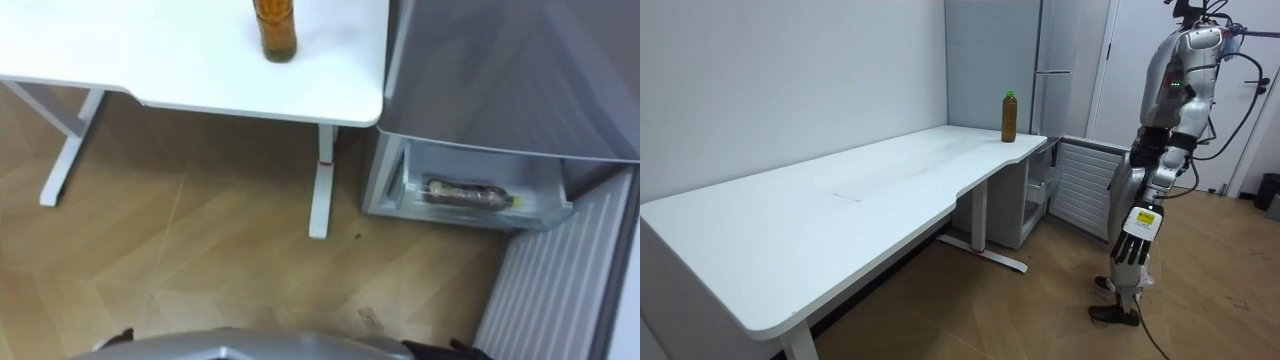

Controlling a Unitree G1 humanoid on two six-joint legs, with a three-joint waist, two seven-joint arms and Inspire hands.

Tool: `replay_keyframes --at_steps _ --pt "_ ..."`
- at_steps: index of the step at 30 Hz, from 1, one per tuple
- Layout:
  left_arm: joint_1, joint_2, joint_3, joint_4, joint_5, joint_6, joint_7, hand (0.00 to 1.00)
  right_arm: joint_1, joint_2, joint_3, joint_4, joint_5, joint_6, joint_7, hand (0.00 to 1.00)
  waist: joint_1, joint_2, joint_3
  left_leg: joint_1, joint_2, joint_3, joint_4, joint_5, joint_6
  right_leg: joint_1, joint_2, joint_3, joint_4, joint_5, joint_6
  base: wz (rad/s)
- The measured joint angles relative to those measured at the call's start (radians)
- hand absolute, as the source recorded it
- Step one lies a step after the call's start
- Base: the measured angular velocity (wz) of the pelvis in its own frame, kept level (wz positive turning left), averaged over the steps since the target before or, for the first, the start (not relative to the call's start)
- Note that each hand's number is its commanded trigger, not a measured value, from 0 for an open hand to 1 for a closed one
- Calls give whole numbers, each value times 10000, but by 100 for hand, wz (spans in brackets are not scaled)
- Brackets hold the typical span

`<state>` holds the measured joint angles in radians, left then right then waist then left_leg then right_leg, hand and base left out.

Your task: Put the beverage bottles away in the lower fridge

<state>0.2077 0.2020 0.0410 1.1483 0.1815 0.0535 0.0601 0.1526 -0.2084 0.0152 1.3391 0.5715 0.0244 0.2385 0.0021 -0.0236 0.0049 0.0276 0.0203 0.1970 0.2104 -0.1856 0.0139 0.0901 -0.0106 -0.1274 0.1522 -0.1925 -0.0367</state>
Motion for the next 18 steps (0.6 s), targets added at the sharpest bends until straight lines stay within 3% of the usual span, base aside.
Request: replay_keyframes --at_steps 8,13,18 --pt "-50 -279 165 -13 70 497 101 0 123 155 -8 -23 -11 196 -492 0 -14 -5 1 326 19 169 -53 -110 -106 218 86 217 -11 -88 -66 -9" --pt "-331 -374 392 -90 39 469 301 0 83 216 -9 -117 -245 181 -769 0 -27 -44 22 439 29 144 -82 -143 -149 331 103 189 -10 -165 -101 0" --pt "-459 -385 909 -856 -745 44 860 0 -144 200 -107 -173 -1191 62 -878 0 -47 19 -20 495 23 138 -113 -149 -163 366 110 247 -19 -182 -122 0"
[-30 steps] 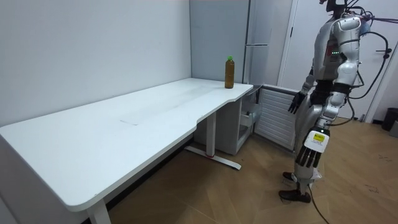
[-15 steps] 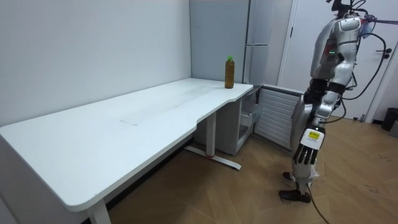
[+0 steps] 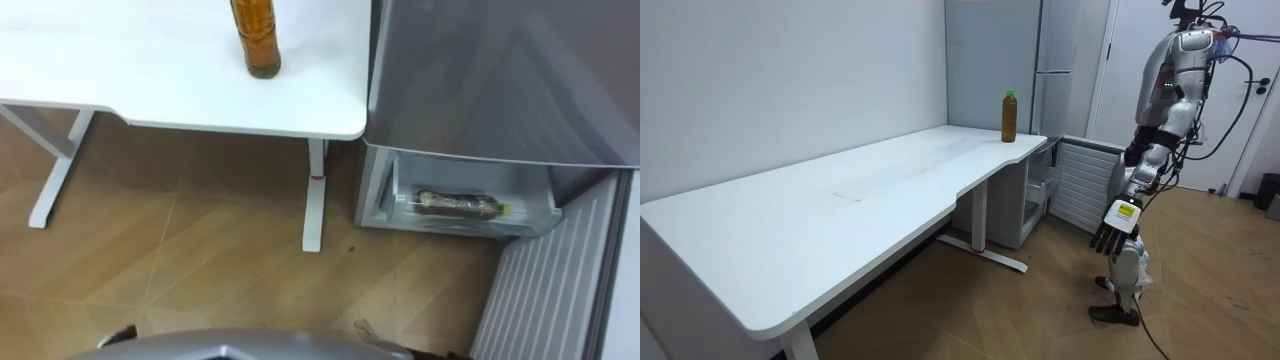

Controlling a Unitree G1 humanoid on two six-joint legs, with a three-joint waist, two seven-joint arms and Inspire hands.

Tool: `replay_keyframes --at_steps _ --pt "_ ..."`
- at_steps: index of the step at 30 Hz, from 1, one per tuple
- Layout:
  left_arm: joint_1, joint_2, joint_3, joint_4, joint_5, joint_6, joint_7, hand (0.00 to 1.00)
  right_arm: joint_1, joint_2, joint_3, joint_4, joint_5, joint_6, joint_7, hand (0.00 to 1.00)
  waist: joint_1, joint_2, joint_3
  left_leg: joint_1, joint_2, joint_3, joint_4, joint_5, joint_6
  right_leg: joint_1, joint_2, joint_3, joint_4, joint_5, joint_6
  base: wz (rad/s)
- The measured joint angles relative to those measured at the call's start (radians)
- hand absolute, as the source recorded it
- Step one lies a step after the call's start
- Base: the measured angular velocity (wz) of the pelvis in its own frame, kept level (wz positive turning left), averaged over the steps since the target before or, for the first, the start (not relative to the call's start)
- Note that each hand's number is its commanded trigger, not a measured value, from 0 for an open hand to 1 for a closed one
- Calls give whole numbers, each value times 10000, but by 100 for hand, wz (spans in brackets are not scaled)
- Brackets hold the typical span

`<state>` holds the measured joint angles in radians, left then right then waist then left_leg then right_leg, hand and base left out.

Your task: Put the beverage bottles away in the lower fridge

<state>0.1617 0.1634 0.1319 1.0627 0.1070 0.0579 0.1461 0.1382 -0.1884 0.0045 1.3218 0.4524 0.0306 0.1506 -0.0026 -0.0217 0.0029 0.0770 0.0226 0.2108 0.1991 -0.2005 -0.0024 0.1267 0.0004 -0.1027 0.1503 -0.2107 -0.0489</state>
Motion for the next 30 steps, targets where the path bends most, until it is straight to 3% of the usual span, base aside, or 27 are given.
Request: replay_keyframes --at_steps 3,5,8,10,11,15,19,22,30 --pt "-19 -17 446 -839 -430 -194 418 0 -117 14 -61 49 -455 -173 -33 0 36 -14 7 66 -5 -5 -5 1 0 38 9 70 -2 0 0 -9" --pt "-141 -44 659 -1397 -1024 -688 945 0 -269 12 -78 90 -829 -304 -84 0 68 -38 32 151 -13 -4 -31 1 0 54 12 184 5 0 1 -17" --pt "-338 -91 716 -1668 -1779 -1080 1360 0 -279 23 -88 9 -1031 -416 -72 0 78 -1 36 320 -37 -93 -89 0 0 153 9 288 2 -11 19 -12" --pt "-334 -216 1038 -2261 -1853 -1073 1560 0 -286 38 -106 7 -1081 -437 -68 0 78 22 17 341 -39 -218 -105 -1 -1 148 22 327 10 -12 20 -7" --pt "-306 -260 1095 -2944 -1884 -1113 1825 0 -282 46 -102 47 -1084 -437 -68 0 91 -49 46 340 -35 -251 -105 -1 -2 140 32 346 20 -11 19 0" --pt "-310 -256 1027 -4191 -2084 -1829 2776 0 -272 34 -62 82 -1059 -627 -65 0 105 -94 28 343 -44 -267 -107 -8 -8 144 32 330 19 -10 21 0" --pt "-226 -267 1000 -5707 -2167 -1890 3313 0 -191 126 -71 64 -1059 -648 -47 0 106 -115 -8 343 -37 -285 -106 -20 -24 152 55 368 17 -8 17 0" --pt "-220 -261 997 -6588 -2122 -2353 3740 0 -191 124 -76 76 -1061 -773 -36 0 69 -67 -47 379 -38 -271 -107 -20 -25 157 57 445 20 -7 15 -7" --pt "-213 -268 985 -9148 -2105 -2459 3987 0 -102 182 -274 83 -1064 -869 46 0 -177 -17 -42 380 -37 -264 -99 -20 -25 159 46 451 23 -6 16 0"
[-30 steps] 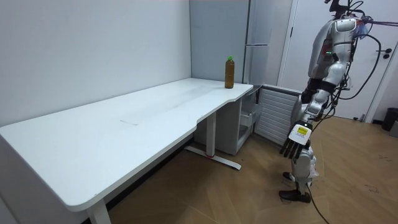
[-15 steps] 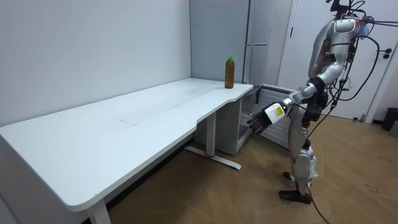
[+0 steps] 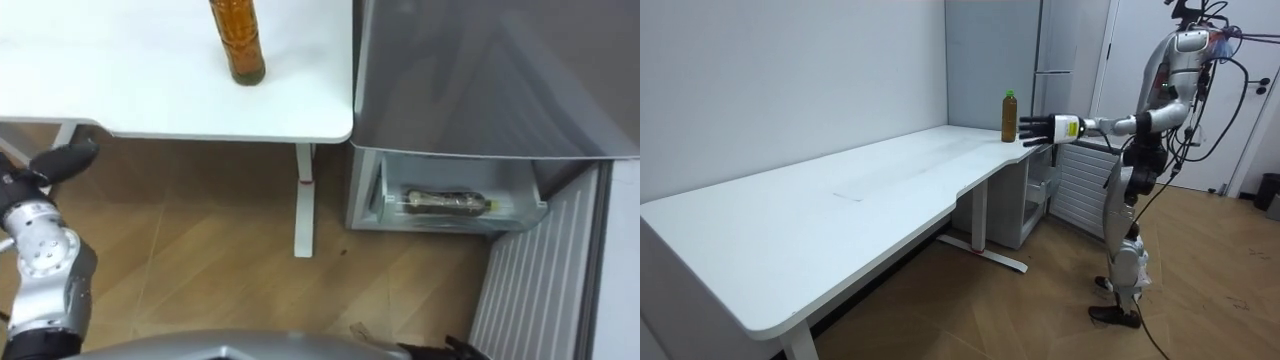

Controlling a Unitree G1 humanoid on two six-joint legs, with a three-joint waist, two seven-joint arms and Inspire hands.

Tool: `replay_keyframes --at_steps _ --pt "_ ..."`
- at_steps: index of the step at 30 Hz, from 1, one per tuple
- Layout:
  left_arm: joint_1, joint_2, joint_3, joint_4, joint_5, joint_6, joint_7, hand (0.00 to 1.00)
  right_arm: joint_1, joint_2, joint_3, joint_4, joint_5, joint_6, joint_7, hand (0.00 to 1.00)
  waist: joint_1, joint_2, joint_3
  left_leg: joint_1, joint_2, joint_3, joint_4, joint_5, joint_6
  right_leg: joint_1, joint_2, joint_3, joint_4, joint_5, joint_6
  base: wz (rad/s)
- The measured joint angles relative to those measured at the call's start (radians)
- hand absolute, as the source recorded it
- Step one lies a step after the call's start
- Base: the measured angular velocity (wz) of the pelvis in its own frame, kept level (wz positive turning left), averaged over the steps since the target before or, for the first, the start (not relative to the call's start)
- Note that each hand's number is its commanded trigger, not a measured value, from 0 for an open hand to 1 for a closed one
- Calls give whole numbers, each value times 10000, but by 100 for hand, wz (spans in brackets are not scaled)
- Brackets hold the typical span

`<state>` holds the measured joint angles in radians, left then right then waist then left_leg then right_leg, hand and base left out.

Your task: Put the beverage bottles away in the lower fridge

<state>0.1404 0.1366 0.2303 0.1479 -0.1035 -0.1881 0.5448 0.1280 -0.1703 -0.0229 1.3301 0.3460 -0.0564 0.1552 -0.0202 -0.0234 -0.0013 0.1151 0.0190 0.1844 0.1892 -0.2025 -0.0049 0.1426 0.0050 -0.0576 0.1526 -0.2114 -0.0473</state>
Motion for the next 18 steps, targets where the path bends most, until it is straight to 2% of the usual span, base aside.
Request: replay_keyframes --at_steps 4,6,8,11,14,18 --pt "-3 -11 -29 -1060 720 -98 8 0 58 25 -19 27 -64 -117 5 0 -129 -1 12 -13 0 -12 10 0 0 -10 9 7 -1 2 1 0" --pt "-4 -4 -107 -2003 990 -110 -5 0 61 25 -69 28 -65 -118 15 0 -210 13 20 -28 -5 -17 5 0 0 -22 5 38 -16 2 2 0" --pt "-27 10 -165 -2447 977 -169 -76 0 56 18 -206 31 -58 -118 48 0 -279 88 31 -18 -11 -7 -3 0 0 -22 -1 62 -17 5 7 -2" --pt "-223 13 -257 -2510 939 -180 -206 0 57 -14 -425 132 -16 -117 123 0 -388 166 45 3 -10 4 -22 1 1 -22 3 93 -17 6 9 -4" --pt "-308 15 -297 -2469 924 -181 -487 0 67 -16 -699 223 -75 -155 237 0 -578 195 94 2 -6 6 -23 1 1 -39 30 181 -17 6 8 -5" --pt "-590 25 -363 -2246 -97 -179 -1089 0 -24 41 -909 216 -330 -151 211 0 -665 202 101 8 2 15 -22 1 1 -87 108 306 -8 12 -2 -10"
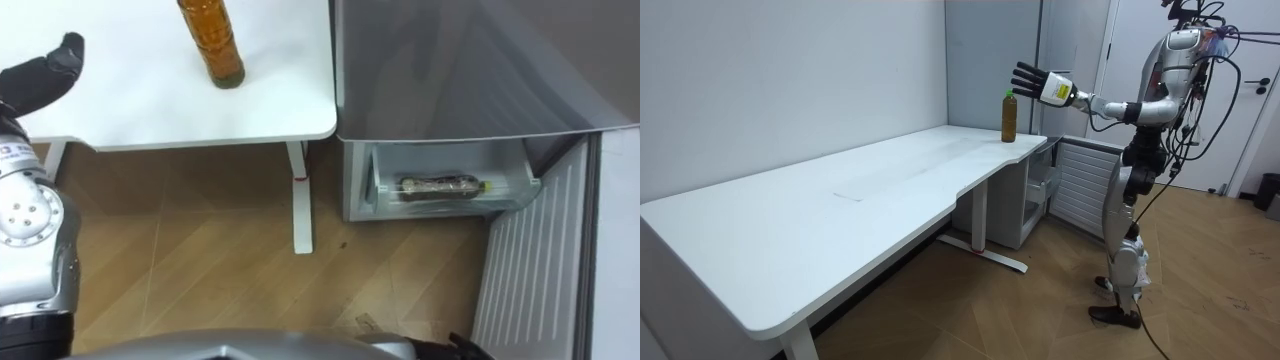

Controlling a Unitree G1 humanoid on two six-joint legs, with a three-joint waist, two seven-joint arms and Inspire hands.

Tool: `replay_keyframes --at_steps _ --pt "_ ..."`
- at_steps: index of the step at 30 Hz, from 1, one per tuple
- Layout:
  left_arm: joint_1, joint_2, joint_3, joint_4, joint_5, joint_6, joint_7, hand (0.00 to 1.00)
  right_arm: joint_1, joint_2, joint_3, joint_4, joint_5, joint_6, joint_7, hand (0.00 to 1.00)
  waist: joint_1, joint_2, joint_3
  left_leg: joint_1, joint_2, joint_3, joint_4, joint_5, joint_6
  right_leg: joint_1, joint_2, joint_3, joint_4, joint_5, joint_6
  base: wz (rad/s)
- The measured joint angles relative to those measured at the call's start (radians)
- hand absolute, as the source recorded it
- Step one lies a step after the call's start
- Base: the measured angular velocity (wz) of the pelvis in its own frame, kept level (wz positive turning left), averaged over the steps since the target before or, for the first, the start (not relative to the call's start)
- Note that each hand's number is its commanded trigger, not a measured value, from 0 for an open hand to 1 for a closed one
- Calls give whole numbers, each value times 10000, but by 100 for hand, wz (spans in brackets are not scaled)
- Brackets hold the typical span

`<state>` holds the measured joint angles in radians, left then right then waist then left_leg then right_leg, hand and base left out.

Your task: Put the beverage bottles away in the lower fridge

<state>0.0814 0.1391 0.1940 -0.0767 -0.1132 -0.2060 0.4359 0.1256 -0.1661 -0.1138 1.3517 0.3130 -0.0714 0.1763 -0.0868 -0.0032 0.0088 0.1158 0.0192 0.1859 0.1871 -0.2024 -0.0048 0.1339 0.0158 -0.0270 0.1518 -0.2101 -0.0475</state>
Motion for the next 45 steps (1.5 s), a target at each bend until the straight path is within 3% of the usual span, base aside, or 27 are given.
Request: replay_keyframes --at_steps 7,13,14,19,23,25,28,30,45 --pt "-979 229 -49 1440 -1884 233 -863 0 -45 -31 -86 105 -555 114 -49 0 -209 -28 23 49 11 20 -7 0 0 -44 18 206 30 20 -10 -10" --pt "-1768 667 -20 2180 -3093 779 -1719 0 42 -36 -408 73 -1026 533 -195 0 -423 38 90 126 19 57 -76 -1 -1 -101 39 435 183 23 -9 -9" --pt "-1945 850 -20 2343 -3150 871 -1875 0 38 -47 -506 72 -1331 615 -167 0 -507 74 108 125 20 57 -77 -1 -1 -102 48 456 185 22 -7 -4" --pt "-2444 1214 -33 2745 -3567 1336 -2747 0 45 -236 -622 30 -2312 952 -99 0 -701 226 67 163 14 163 -78 -1 -1 -126 55 578 200 28 10 -8" --pt "-2502 1252 -53 3069 -3749 1657 -3181 0 91 -323 -600 12 -2841 1155 -139 0 -741 342 10 267 33 302 -70 -1 -1 -134 84 834 225 29 9 -19" --pt "-2711 1262 -75 3309 -4376 1765 -3318 0 121 -357 -601 18 -2868 1181 -135 0 -770 361 2 293 35 305 -71 -1 -1 -128 79 829 246 29 9 -9" --pt "-3354 1341 -155 4046 -5081 1870 -3413 0 120 -375 -594 23 -3091 1213 -139 0 -844 346 18 328 38 312 -75 -1 -1 -131 78 830 324 29 9 -3" --pt "-3737 1544 -394 4347 -5279 1989 -3559 0 116 -410 -593 21 -3088 1292 -177 0 -892 339 25 339 36 319 -88 -2 -1 -133 82 894 333 28 10 0" --pt "-3786 1622 -416 4538 -5509 2238 -4924 0 127 -491 -596 -5 -3088 1532 -327 0 -970 296 20 279 73 597 -116 -1 -2 -353 150 1079 382 26 13 -4"
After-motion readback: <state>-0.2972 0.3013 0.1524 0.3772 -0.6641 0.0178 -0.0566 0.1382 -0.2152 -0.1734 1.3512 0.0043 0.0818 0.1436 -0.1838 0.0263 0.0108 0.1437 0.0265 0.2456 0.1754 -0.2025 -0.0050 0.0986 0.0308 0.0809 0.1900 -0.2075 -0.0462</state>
